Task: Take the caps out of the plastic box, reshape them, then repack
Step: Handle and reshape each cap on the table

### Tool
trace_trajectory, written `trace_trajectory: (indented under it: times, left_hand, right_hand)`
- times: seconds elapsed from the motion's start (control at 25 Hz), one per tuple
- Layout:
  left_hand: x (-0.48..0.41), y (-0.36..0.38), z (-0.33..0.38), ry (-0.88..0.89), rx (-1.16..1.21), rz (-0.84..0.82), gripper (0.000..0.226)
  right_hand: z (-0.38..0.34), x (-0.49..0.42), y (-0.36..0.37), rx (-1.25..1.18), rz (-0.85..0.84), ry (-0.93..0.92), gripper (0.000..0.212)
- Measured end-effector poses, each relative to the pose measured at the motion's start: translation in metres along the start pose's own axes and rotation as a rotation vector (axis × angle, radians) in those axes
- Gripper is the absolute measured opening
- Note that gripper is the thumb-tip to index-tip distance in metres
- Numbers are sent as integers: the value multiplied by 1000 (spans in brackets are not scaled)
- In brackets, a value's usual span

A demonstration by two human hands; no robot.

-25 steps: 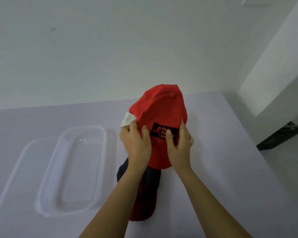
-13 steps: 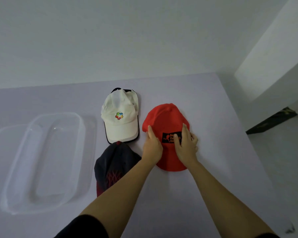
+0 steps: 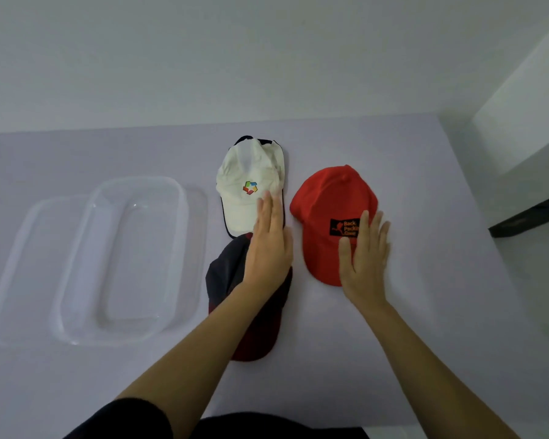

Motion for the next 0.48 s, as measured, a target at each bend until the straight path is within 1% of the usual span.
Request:
trace_trajectory:
  times: [0.08,0.12,0.2,0.28,0.32,0.4,0.48]
  left_hand:
    - [13,-25,-31,-72,-35,56,60]
    - [19,-34,-48,-149,-29,38,60]
    - [26,-42,-80,-334,39,-55,61]
    - [31,-39,-102,-454,86,-165,61]
    - [33,-37,-109,-481,96,-210,58]
    - [33,-37,-117,-509,163,-269,42]
    - [34,-38,-119,-555,328,-342,22]
  right_hand:
    - [-31,24,10,-78,-17,-94,64]
    - [-42,35,21,-133,-75,-123,62]
    - [-55,50,46,-270,-276,-93,59]
    - [-56,58,71,-340,-487,-8,57]
    - [-57,58,79,-329,-523,19,56]
    - [-62,56,86,-324,-491,74,55]
    - [-65,54,88,-383,-454,127,51]
Point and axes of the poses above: each hand's wrist, its own x-axis away from the middle knuckle, its own y-axis out of the palm, z = x × y, the point moved 4 cm from there along -x, towards the middle knuckle, and after that the axes turned 15 degrees about -y, right-handed, at the moved point
